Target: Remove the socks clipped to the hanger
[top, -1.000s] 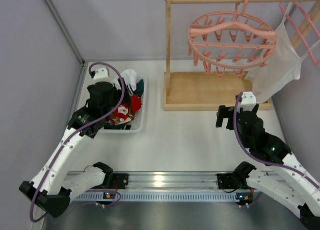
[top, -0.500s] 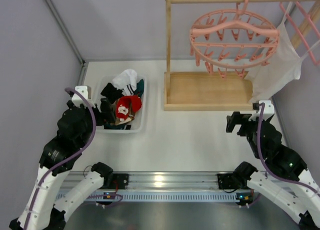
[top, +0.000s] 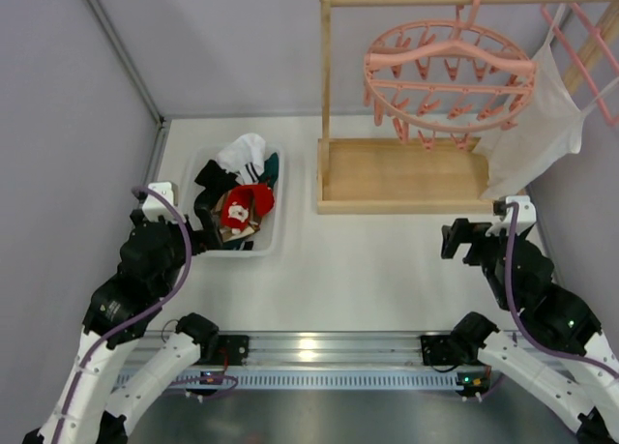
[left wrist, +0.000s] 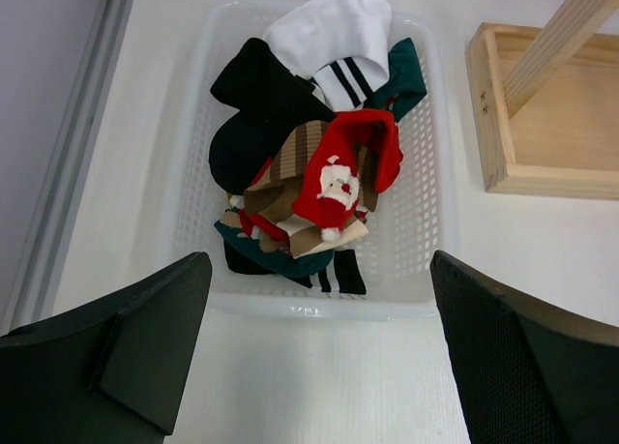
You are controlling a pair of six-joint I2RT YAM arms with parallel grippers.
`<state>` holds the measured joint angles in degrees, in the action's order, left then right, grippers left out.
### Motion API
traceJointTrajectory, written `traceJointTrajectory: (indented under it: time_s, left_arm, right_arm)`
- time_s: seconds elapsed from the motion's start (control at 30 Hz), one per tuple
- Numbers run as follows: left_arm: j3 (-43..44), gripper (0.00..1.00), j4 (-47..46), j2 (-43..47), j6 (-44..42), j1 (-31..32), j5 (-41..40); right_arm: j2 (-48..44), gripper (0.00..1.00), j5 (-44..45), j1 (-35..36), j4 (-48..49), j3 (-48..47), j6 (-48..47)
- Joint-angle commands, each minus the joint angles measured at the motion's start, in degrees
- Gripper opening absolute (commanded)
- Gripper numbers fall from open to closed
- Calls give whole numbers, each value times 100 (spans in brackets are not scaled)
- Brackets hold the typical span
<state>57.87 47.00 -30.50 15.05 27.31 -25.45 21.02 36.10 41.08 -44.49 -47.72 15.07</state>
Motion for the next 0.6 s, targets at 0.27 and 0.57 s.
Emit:
traceJointTrajectory:
  time_s: [0.27,0.57]
  left_arm:
    - [-399,98,-385,387,16,-15,40]
    - [-434,98,-394,387,42,-15,40]
  right_arm:
    - [377,99,73,-56,-218,-554,-285]
    - [272,99,161,-56,-192,-527,-285]
